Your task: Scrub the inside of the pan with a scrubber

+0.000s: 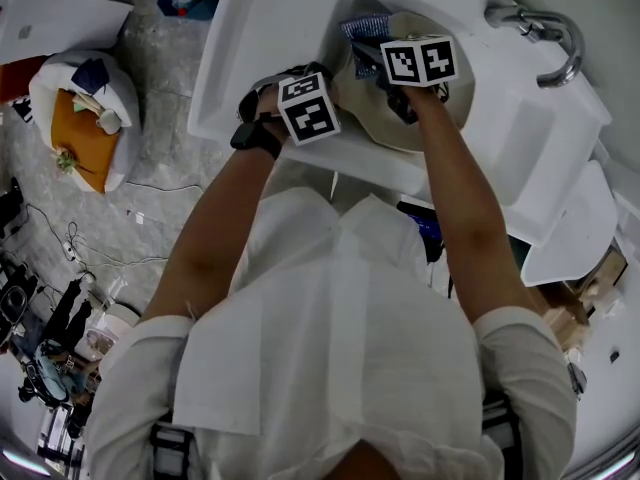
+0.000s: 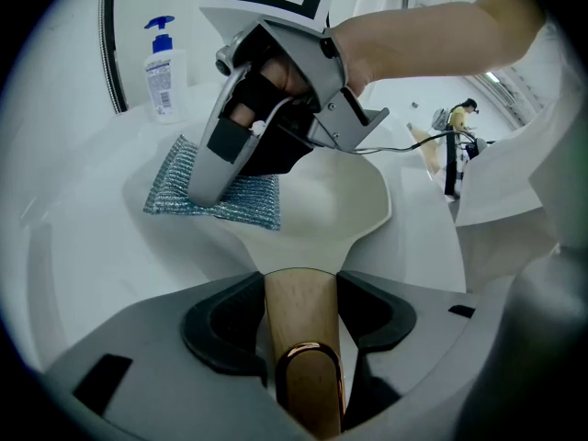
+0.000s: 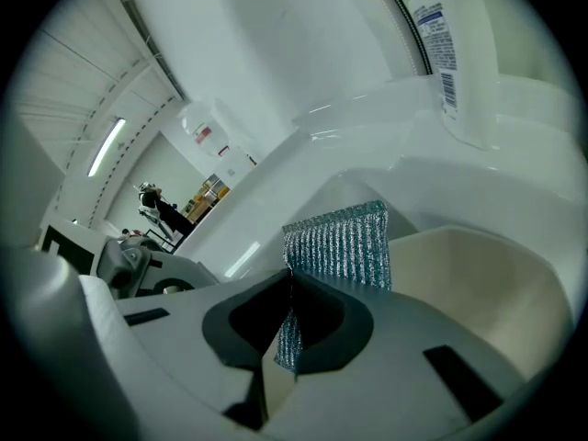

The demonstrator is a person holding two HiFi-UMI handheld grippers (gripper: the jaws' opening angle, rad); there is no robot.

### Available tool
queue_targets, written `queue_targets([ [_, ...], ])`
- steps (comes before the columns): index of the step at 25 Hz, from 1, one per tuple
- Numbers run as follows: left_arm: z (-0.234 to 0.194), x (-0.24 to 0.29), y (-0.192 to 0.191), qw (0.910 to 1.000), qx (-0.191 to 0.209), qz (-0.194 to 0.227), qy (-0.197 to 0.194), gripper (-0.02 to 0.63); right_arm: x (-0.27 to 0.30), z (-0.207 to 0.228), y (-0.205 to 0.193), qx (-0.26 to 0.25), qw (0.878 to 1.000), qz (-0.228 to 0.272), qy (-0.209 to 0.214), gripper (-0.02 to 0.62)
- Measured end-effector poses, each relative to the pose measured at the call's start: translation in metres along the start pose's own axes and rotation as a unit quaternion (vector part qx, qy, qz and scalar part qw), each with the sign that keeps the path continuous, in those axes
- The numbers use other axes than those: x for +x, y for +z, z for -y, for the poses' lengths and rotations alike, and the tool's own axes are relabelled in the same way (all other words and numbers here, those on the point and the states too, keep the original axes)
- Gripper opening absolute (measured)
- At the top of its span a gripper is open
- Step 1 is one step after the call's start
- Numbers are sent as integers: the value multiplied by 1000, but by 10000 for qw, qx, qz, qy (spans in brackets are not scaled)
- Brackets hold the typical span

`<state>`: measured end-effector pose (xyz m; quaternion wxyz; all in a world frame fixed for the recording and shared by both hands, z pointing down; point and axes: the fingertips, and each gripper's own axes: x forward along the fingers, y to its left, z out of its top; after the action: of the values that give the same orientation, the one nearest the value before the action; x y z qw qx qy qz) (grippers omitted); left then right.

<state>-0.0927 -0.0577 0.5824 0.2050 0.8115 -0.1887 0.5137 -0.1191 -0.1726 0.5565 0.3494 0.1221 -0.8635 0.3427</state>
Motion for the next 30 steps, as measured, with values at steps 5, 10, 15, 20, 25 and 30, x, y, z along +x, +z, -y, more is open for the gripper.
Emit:
queue_targets([
  [5,0,-1,0,10000,0,7,7,255,-1,-16,-13,-126,9988,-322,342,15],
  [10,0,0,0,10000,2,7,9,256,-2,-31,-29,-178,9956,-658,644,15],
  [15,1,-1,0,10000,8,25,11,256,-5,-46,-43,-115,9923,-912,833,15],
  [20,0,-1,0,10000,14,21,7,255,-8,-55,-56,-64,9896,-1116,905,15],
  [25,1,-3,-1,10000,14,26,8,255,-12,-62,-65,-25,9871,-1316,911,15],
  [30,1,-3,-1,10000,22,33,3,256,-18,-67,-75,148,9846,-1427,1001,15],
])
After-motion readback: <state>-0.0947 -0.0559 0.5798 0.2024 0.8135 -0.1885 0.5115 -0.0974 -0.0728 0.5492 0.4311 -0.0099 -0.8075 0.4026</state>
